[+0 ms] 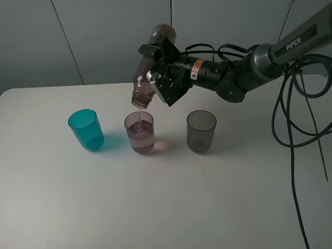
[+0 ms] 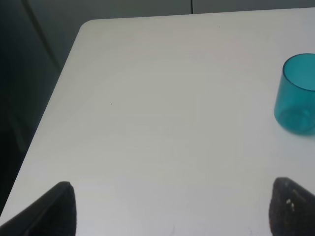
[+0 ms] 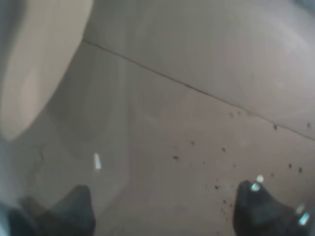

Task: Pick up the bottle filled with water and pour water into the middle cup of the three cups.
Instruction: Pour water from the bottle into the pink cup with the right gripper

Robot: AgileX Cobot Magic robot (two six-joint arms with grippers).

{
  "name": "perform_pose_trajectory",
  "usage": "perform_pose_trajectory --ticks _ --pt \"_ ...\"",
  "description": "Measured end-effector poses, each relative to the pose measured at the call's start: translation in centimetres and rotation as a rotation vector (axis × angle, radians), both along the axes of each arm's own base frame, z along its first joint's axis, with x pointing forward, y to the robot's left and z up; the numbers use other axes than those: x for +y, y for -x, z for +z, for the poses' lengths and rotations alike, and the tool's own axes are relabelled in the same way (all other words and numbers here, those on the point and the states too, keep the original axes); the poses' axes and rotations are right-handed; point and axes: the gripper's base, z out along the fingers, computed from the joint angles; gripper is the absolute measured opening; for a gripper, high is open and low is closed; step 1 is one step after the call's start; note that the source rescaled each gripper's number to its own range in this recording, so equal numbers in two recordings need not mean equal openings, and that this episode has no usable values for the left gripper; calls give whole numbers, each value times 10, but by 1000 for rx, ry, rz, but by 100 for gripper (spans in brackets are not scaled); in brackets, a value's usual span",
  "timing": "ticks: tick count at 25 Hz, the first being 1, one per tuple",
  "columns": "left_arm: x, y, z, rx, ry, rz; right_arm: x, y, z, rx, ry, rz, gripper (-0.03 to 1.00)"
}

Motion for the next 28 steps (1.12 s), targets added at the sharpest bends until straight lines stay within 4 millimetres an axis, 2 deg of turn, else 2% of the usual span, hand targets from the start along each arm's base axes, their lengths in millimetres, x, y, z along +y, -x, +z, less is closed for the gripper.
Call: perform_pose_trajectory --ticks 15,28 --pt "0 0 0 0 0 0 6 5 6 -92 -14 58 2" --pt "0 0 0 0 0 0 8 7 6 -98 -14 74 2"
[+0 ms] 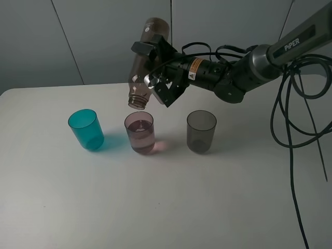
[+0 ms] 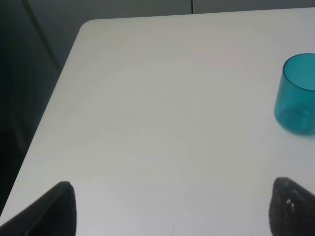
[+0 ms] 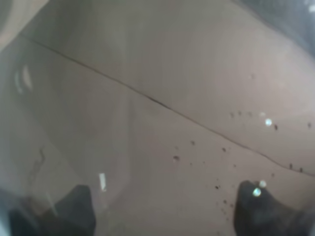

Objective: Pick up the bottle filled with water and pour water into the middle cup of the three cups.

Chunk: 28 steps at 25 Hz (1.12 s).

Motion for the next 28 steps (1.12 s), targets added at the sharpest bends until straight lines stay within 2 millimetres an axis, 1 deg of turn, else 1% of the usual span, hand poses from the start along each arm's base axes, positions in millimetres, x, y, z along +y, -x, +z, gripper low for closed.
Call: perform_pose_trajectory --ticks 5,10,14,17,19,21,25,28 --pt "0 0 0 0 0 0 2 1 0 35 -23 4 2" --pt "0 0 0 1 -6 -3 2 2 -3 143 -51 4 2" --pt "0 0 0 1 -6 -3 1 1 -9 310 -83 -24 2" --pt "0 0 0 1 -6 -3 -2 0 -11 487 -117 -87 2" --pt "0 0 0 1 -6 -3 -4 -1 -2 611 -170 -139 2" --pt "0 0 0 1 -6 -3 -6 0 9 722 -261 -166 2" --pt "0 0 0 1 -6 -3 -7 2 34 973 -506 -188 2" --pt "0 0 0 1 -6 -3 -15 0 49 1169 -694 -205 2"
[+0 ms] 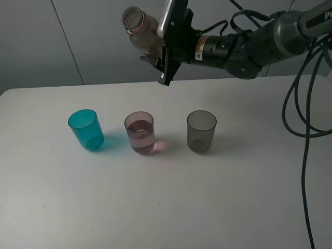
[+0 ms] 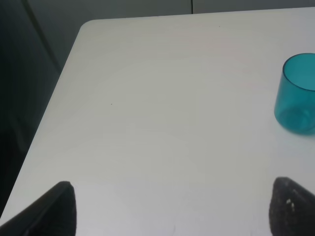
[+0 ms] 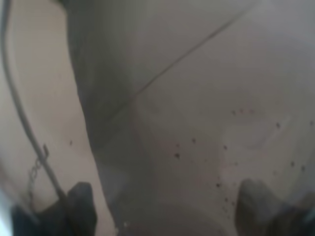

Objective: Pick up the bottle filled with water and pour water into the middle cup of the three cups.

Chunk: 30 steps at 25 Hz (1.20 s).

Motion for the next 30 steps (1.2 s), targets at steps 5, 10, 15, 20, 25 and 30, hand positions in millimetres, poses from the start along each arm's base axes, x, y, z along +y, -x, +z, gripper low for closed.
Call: perform_pose_trajectory --ticks 5,10,15,20,25,30 --pt "0 0 0 0 0 0 -30 -11 21 329 -327 -128 2" --pt "0 0 0 0 0 0 -62 -22 21 574 -567 -251 2" --pt "0 0 0 0 0 0 -85 -21 5 648 -598 -327 2" --pt "0 0 0 0 0 0 -113 -13 -16 694 -598 -422 2" --pt "0 0 0 0 0 0 -147 -1 -28 651 -538 -512 2" --pt "0 0 0 0 0 0 -169 13 -34 593 -506 -565 2"
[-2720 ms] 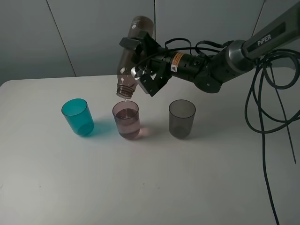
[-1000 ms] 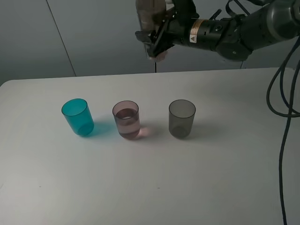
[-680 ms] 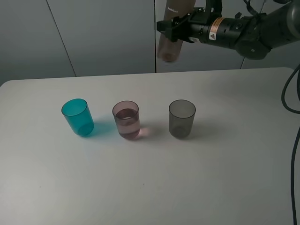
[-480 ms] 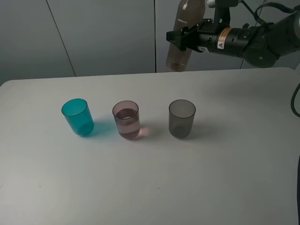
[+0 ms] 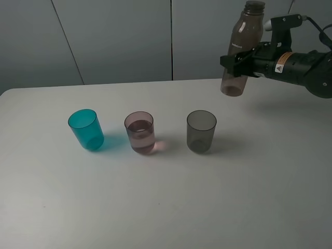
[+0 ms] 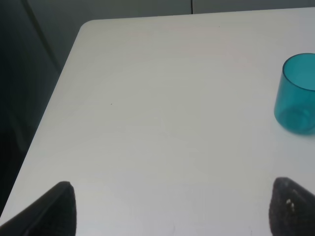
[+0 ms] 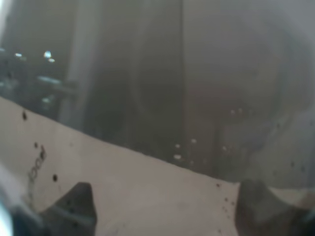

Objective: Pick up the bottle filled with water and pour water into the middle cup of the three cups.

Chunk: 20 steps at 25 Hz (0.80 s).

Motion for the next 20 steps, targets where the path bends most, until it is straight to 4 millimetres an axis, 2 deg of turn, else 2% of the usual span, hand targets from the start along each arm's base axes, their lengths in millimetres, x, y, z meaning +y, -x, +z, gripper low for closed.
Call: perform_pose_trajectory --ticks 9,14,20 --pt "0 0 0 0 0 0 -20 14 -13 -15 70 -124 2" --pt "0 0 0 0 0 0 -24 12 -23 -34 107 -155 2" --pt "0 0 0 0 0 0 -27 7 -43 -65 40 -212 2"
